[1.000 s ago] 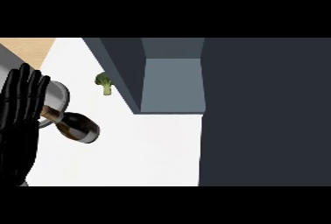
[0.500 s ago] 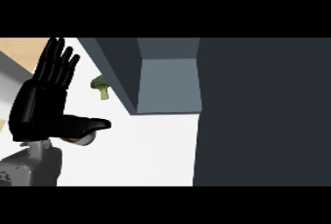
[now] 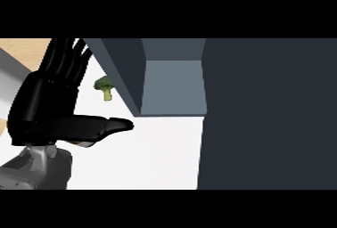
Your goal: Pick up the wine, place it into the cabinet and close the cabinet
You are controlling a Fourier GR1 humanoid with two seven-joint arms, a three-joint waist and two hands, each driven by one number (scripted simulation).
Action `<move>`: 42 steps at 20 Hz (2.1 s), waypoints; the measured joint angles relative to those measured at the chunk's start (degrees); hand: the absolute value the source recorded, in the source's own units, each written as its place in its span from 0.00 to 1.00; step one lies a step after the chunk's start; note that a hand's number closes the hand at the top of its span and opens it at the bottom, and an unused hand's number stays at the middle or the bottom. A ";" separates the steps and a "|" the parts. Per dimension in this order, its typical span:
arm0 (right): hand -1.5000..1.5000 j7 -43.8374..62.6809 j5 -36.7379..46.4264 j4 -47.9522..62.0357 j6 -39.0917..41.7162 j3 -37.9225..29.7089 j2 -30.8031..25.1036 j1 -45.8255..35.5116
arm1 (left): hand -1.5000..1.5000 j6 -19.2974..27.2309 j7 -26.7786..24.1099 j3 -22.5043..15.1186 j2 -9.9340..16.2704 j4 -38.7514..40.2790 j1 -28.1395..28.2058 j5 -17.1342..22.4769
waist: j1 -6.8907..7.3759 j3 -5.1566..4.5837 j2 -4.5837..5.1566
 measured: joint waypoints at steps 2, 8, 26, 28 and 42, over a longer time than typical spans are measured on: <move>0.00 2.08 0.62 -0.53 -1.04 1.60 0.34 -0.97 | 0.00 1.73 2.99 -1.90 -0.66 -2.02 0.18 -1.77 | 0.14 -0.08 0.02; 0.00 6.36 1.51 -2.31 -3.21 3.33 0.30 -2.40 | 0.00 6.42 9.21 -6.21 -1.51 -5.84 -1.48 -5.81 | 0.02 -0.06 -0.03; 0.00 11.07 2.85 -3.10 -7.00 4.67 -0.33 -5.52 | 0.00 10.30 21.67 -5.92 0.20 -13.75 -6.00 -14.63 | 0.03 0.02 -0.05; 0.00 11.21 2.85 -3.16 -6.81 4.01 -0.83 -5.70 | 0.00 9.81 22.60 -4.89 1.05 -15.16 -5.22 -14.37 | 0.06 0.02 -0.05; 0.00 12.05 3.46 -3.61 -8.47 5.98 -2.07 -6.15 | 0.00 5.18 22.25 6.39 8.60 -17.49 -0.65 -8.09 | -0.10 -0.02 -0.06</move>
